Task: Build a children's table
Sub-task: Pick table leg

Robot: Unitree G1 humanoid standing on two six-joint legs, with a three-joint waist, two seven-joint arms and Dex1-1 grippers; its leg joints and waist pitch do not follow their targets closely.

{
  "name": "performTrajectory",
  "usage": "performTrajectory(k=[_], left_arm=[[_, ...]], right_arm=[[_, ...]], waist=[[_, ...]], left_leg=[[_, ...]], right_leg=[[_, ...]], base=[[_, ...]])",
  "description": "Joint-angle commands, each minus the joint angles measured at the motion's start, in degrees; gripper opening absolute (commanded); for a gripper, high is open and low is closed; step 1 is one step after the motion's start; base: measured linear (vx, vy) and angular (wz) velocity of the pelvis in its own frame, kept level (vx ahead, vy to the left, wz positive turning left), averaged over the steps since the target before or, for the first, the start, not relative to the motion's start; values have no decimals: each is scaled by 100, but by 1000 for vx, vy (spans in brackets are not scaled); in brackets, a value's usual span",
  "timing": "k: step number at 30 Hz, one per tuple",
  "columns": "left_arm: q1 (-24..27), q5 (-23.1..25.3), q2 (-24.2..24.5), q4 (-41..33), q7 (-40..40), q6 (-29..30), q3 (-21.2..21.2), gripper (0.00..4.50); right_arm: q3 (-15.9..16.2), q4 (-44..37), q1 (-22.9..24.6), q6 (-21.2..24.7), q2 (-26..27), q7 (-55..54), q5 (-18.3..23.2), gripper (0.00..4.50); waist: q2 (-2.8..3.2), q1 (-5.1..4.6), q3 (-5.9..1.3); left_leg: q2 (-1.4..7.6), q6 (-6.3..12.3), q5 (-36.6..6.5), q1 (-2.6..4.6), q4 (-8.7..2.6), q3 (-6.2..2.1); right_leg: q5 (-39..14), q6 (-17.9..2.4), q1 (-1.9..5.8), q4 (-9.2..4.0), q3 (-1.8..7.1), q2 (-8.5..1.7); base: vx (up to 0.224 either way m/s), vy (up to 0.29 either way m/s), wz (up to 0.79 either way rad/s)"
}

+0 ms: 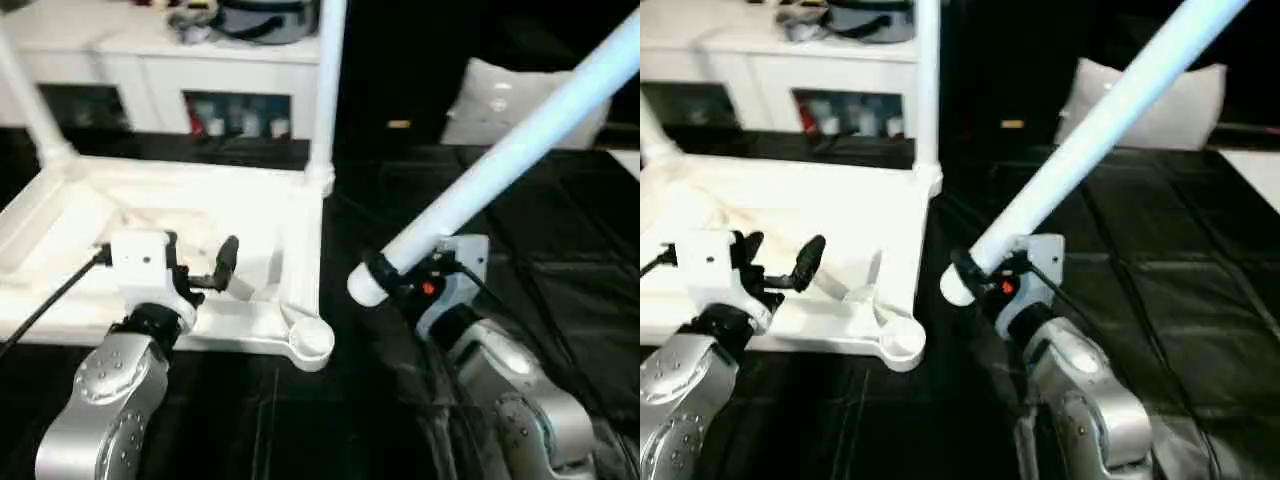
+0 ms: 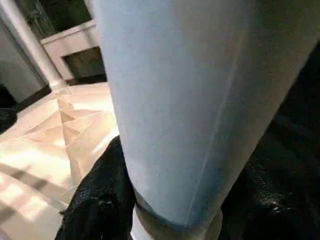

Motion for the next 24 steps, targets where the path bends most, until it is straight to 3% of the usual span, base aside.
performTrajectory(k=[1,2,3,4,5,6,7,8,9,10,11,12,13,14,15,16,17,18,19,20,21,22,23,24], left_arm=[[-54,33,43,9,-12,84,27,449],[-78,28,47,18,-16,97,36,449],[-120,9,42,10,-18,141,44,449],[-128,-3,34,1,-14,159,44,449],[-126,28,-4,40,10,99,26,449],[-127,38,-15,57,17,83,20,449],[-124,209,34,102,69,69,-73,449],[-161,402,48,157,196,129,-199,449],[-177,438,16,168,258,167,-235,449],[-215,470,-62,259,316,131,-246,449],[-200,495,-135,316,352,58,-269,449],[-206,534,-171,360,376,30,-314,449],[-217,566,-185,387,389,24,-352,449],[-199,483,-335,343,455,136,-383,449],[-176,496,-358,313,490,172,-405,449],[-187,505,-367,324,505,179,-409,449],[-171,574,-348,324,537,179,-434,449],[-116,597,-342,279,564,194,-423,449],[-108,600,-340,272,562,196,-422,449],[-6,612,-310,177,519,201,-419,449],[65,600,-286,94,476,178,-415,449],[139,560,-276,-1,396,142,-410,449],[174,520,-269,-48,350,140,-403,449],[208,488,-278,-94,295,140,-394,449]], right_arm=[[-83,25,-68,102,47,-84,77,191],[-92,41,-91,113,61,-96,82,191],[-137,23,-123,168,103,-96,169,191],[-144,-17,-118,169,113,-65,218,191],[-117,-44,-90,114,103,-28,206,191],[-107,-43,-83,95,99,-19,196,191],[-79,-32,-46,55,72,-2,150,191],[-50,-42,-16,42,24,-1,73,191],[-42,-59,-4,44,-1,-2,44,191],[-47,-13,-23,33,-16,-4,31,191],[-34,-3,3,17,-57,1,-9,191],[-11,8,2,24,-116,15,-54,191],[9,15,-7,35,-163,29,-86,191],[115,-111,4,118,-366,120,-197,191],[123,-155,-6,182,-404,163,-164,191],[115,-148,-30,206,-411,180,-144,191],[92,-144,-67,274,-416,211,-82,191],[109,-165,-74,304,-444,238,-70,191],[115,-165,-76,308,-450,243,-69,191],[175,-181,-80,347,-509,296,-56,191],[206,-188,-68,343,-528,323,-55,191],[238,-189,-53,339,-537,358,-51,191],[256,-192,-43,342,-542,377,-49,191],[285,-192,-33,339,-561,397,-43,191]], waist=[[-40,-73,-260],[42,28,-251],[118,19,-196],[204,-17,-180],[477,-374,-294],[592,-331,-275],[536,-377,-226],[640,-345,-189],[591,-346,-182],[559,-366,-180],[559,-444,-132],[521,-422,-146],[470,-406,-157],[403,-401,-108],[228,-393,-157],[221,-385,-107],[-115,-264,-175],[-155,-113,-173],[-223,-56,-172],[-243,-12,-196],[-189,8,-259],[-39,13,-296],[-115,-50,-221],[68,0,-291]], left_leg=[[638,-810,-531,-366,935,-1237],[654,-982,-395,-305,811,-1232],[777,-903,-660,-36,215,-1140],[754,-759,-943,155,-114,-1078],[982,-648,-1867,434,-803,-1529],[923,-796,-2068,446,-860,-1502],[1005,-1032,-2389,416,-854,-1476],[1059,-1497,-2777,426,-877,-1552],[1074,-1641,-3015,397,-879,-1520],[1121,-1689,-3330,405,-927,-1503],[1269,-1516,-3696,429,-1079,-1626],[1444,-1120,-3587,498,-1195,-1759],[1569,-629,-3220,527,-1302,-1799],[1539,-408,-3187,500,-1326,-1711],[1305,16,-3230,478,-1217,-1517],[1067,116,-3107,364,-1099,-1399],[218,294,-1780,302,39,-686],[293,336,-286,100,268,-612],[261,241,78,-21,188,-613],[289,145,212,-90,-22,-626],[422,272,267,-51,-242,-696],[583,396,397,45,-403,-744],[633,494,211,-6,-451,-772],[836,378,130,126,-496,-854]], right_leg=[[-2027,-782,515,-1024,813,-1814],[-2037,-964,552,-1026,611,-1614],[-2229,-1257,406,-1001,149,-1098],[-2372,-1377,334,-881,22,-688],[-656,-686,48,99,42,178],[-375,-515,-7,154,55,211],[181,-313,-8,27,120,138],[418,-241,88,-136,227,29],[370,-243,129,-225,267,16],[197,-252,162,-248,252,35],[-152,-223,167,-199,242,77],[-356,-221,99,-59,246,107],[-514,-285,46,97,276,115],[-555,-316,32,78,311,114],[-700,-459,89,-170,462,53],[-1056,-801,124,-491,551,-50],[-2691,-1345,159,-1256,720,-374],[-3351,-797,339,-1249,879,-597],[-3327,-23,331,-1182,870,-447],[-2900,969,435,-1038,856,-370],[-1784,1242,453,-927,834,-298],[-788,1016,399,-922,678,-164],[-654,1022,347,-938,594,-77],[-634,826,296,-914,496,-44]], base=[[17,110,-36],[37,161,-55],[37,161,-55],[-21,188,-10],[-44,188,5],[-44,188,5],[-51,138,2],[-41,65,8],[-41,65,8],[0,0,0],[-50,-44,11],[-50,-44,11],[-40,-123,11],[-39,-205,16],[-39,-205,16],[-32,-271,13],[-13,-276,-5],[-13,-276,-5],[-20,-249,-15],[-7,-204,-10],[-7,-204,-10],[13,-140,2],[1,-103,2],[1,-103,2]])
